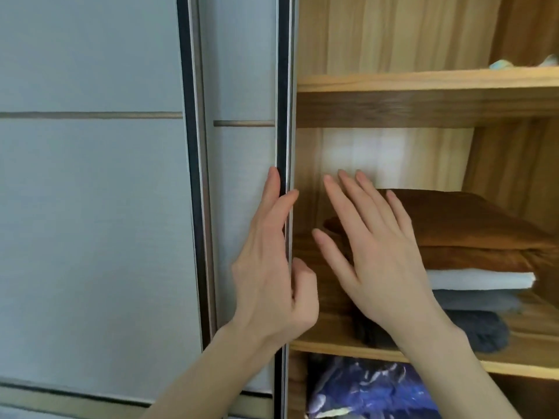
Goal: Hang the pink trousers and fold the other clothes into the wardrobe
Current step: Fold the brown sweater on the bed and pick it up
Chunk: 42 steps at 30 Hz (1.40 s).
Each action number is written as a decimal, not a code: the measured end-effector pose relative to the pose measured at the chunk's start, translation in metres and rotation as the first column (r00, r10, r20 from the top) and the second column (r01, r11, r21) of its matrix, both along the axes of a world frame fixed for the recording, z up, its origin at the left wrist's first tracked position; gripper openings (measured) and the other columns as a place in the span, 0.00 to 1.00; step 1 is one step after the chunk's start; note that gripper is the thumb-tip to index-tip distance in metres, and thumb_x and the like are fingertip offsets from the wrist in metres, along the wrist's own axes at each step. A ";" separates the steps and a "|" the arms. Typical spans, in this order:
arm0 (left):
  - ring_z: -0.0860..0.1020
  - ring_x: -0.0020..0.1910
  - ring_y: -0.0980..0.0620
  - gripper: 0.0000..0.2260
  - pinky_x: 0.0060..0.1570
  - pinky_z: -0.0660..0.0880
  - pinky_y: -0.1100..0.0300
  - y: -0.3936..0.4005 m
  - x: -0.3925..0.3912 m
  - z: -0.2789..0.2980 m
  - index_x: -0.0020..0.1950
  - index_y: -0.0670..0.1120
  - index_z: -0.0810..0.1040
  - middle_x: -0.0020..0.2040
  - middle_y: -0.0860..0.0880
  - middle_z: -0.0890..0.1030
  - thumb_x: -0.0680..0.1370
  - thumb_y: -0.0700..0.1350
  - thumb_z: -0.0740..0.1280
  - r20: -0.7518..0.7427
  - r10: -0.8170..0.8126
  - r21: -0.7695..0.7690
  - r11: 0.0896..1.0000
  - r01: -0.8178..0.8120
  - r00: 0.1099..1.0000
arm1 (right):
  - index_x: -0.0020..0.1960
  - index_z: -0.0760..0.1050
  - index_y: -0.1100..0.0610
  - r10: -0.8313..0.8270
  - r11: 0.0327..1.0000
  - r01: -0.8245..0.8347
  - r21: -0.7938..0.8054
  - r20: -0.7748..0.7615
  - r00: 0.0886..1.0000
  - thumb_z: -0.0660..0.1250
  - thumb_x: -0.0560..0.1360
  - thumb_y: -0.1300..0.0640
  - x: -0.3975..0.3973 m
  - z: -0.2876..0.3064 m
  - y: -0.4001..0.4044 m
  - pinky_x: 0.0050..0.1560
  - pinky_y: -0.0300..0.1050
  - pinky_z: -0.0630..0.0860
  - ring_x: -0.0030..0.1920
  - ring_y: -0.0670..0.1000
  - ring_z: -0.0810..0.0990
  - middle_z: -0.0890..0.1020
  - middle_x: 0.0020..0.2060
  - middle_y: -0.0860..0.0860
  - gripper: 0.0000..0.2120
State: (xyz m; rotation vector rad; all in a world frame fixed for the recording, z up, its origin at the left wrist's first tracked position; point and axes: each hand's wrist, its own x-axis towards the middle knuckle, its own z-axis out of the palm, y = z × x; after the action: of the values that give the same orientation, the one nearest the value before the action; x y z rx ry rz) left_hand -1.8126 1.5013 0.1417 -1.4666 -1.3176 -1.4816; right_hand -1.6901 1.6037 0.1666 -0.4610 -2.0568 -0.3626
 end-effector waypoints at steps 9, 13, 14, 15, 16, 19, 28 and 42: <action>0.65 0.79 0.51 0.22 0.78 0.63 0.50 0.010 0.029 0.015 0.77 0.44 0.69 0.80 0.48 0.68 0.83 0.44 0.58 -0.002 -0.005 -0.031 1.000 0.005 1.000 | 0.83 0.57 0.51 -0.098 0.995 0.097 -0.022 -0.071 0.993 0.54 0.86 0.41 0.047 -0.001 0.000 0.81 0.62 0.54 0.83 0.47 0.54 0.61 0.82 0.48 0.29; 0.64 0.81 0.44 0.22 0.77 0.61 0.39 0.015 0.017 0.012 0.76 0.41 0.72 0.79 0.44 0.69 0.82 0.41 0.61 -0.088 0.158 0.054 0.987 -0.154 0.983 | 0.82 0.61 0.53 -0.154 0.985 0.165 0.046 -0.180 0.971 0.57 0.85 0.44 0.059 0.003 -0.013 0.82 0.59 0.51 0.83 0.51 0.56 0.62 0.82 0.51 0.28; 0.63 0.81 0.43 0.22 0.77 0.61 0.37 0.016 0.012 0.010 0.77 0.41 0.72 0.79 0.43 0.69 0.82 0.40 0.61 -0.106 0.193 0.067 0.980 -0.186 0.976 | 0.82 0.62 0.54 -0.159 0.982 0.176 0.068 -0.202 0.966 0.58 0.85 0.45 0.058 0.004 -0.018 0.82 0.58 0.50 0.83 0.51 0.57 0.63 0.81 0.52 0.28; 0.62 0.81 0.42 0.22 0.77 0.60 0.36 0.016 0.008 0.008 0.76 0.41 0.72 0.80 0.42 0.68 0.81 0.40 0.62 -0.113 0.212 0.079 0.976 -0.203 0.971 | 0.81 0.63 0.54 -0.153 0.981 0.175 0.087 -0.217 0.964 0.59 0.85 0.45 0.055 0.004 -0.023 0.82 0.58 0.51 0.82 0.52 0.57 0.63 0.81 0.52 0.28; 0.62 0.81 0.42 0.22 0.76 0.60 0.35 0.016 0.003 0.005 0.76 0.41 0.73 0.79 0.41 0.68 0.81 0.39 0.62 -0.112 0.220 0.093 0.973 -0.211 0.969 | 0.81 0.63 0.55 -0.138 0.981 0.164 0.106 -0.222 0.965 0.60 0.84 0.46 0.052 0.004 -0.028 0.81 0.57 0.51 0.82 0.53 0.58 0.64 0.81 0.53 0.28; 0.63 0.81 0.38 0.22 0.76 0.61 0.34 0.015 -0.015 -0.003 0.75 0.39 0.74 0.79 0.38 0.68 0.80 0.37 0.64 -0.114 0.251 0.132 0.963 -0.236 0.961 | 0.81 0.62 0.56 -0.076 0.986 0.105 0.133 -0.202 0.976 0.62 0.84 0.49 0.037 0.001 -0.038 0.81 0.57 0.55 0.82 0.53 0.58 0.64 0.81 0.54 0.28; 0.54 0.84 0.40 0.27 0.82 0.50 0.41 0.036 -0.007 -0.025 0.83 0.44 0.61 0.84 0.39 0.58 0.83 0.45 0.61 -0.172 0.382 0.022 0.923 -0.385 0.908 | 0.84 0.52 0.49 -0.230 0.972 0.233 0.003 -0.132 0.964 0.54 0.85 0.39 0.006 -0.037 -0.008 0.81 0.65 0.50 0.84 0.54 0.45 0.50 0.84 0.50 0.31; 0.59 0.83 0.41 0.25 0.80 0.52 0.38 0.064 0.034 -0.042 0.80 0.42 0.68 0.82 0.40 0.64 0.83 0.44 0.63 -0.265 0.264 0.032 0.964 -0.265 0.928 | 0.82 0.57 0.54 -0.290 0.935 0.334 0.120 -0.282 0.914 0.55 0.85 0.43 0.077 -0.052 0.073 0.79 0.69 0.51 0.83 0.61 0.53 0.56 0.83 0.57 0.30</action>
State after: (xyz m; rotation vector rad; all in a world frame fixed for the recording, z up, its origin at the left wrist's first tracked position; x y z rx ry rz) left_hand -1.7785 1.5649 0.0998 -1.3736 -1.2929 -1.0675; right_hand -1.6129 1.6770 0.1148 -0.7012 -1.6810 -0.6265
